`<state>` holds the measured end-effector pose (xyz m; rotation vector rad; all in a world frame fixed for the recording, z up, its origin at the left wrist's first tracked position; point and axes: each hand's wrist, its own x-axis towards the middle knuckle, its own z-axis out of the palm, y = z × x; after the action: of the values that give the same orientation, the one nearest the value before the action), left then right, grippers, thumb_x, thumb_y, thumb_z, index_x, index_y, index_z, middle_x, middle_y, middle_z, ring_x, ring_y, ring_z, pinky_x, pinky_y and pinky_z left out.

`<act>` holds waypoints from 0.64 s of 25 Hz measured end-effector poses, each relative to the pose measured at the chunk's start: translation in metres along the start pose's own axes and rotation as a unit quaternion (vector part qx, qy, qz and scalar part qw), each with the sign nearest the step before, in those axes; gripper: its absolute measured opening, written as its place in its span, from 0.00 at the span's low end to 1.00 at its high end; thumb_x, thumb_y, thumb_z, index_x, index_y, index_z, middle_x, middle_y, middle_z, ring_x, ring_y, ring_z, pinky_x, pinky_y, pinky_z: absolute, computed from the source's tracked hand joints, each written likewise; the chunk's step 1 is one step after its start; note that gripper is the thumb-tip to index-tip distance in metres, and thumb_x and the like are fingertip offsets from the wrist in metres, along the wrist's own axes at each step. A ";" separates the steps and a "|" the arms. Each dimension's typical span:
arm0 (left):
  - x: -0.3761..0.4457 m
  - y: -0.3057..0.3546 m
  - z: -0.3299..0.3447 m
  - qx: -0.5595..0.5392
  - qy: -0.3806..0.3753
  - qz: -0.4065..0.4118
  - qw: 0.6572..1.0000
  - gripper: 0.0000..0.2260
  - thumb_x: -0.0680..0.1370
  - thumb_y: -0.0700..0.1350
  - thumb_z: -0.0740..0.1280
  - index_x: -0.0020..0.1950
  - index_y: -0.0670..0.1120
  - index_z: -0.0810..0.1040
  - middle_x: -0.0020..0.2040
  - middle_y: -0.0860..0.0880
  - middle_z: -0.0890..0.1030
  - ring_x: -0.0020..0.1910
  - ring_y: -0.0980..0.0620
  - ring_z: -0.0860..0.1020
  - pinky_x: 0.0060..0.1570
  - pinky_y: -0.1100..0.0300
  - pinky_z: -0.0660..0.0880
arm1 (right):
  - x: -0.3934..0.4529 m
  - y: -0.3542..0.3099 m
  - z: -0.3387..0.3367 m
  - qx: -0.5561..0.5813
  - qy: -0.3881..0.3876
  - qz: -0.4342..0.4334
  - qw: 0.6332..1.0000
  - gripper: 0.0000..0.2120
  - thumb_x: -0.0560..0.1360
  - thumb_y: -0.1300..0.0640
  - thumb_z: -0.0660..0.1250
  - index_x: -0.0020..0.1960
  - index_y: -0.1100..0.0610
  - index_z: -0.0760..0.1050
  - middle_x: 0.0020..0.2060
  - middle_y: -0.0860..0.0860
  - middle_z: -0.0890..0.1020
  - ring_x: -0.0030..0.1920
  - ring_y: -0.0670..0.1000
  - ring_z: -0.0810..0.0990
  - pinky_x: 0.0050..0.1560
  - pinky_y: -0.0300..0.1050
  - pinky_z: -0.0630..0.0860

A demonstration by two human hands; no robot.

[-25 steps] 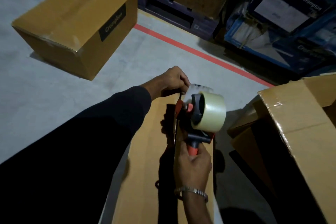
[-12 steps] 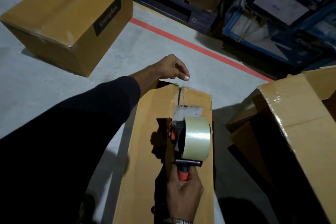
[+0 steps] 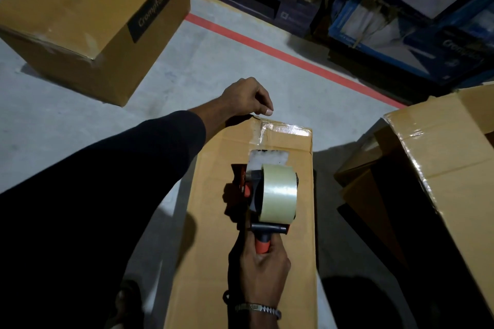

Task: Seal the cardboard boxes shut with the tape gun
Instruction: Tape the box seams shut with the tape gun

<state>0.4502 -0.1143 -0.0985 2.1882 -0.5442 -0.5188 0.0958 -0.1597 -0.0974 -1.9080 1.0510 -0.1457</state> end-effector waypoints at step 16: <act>0.000 0.001 -0.002 0.029 -0.035 0.016 0.999 0.05 0.76 0.49 0.78 0.47 0.49 0.89 0.45 0.55 0.88 0.45 0.62 0.84 0.56 0.54 0.82 | 0.004 -0.008 -0.002 0.011 -0.025 0.054 0.998 0.06 0.75 0.48 0.74 0.43 0.48 0.80 0.31 0.44 0.82 0.37 0.38 0.79 0.37 0.38 0.73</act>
<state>0.4510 -0.1134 -0.0962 2.2200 -0.6379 -0.5719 0.1020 -0.1618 -0.0911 -1.8220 1.1112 -0.0475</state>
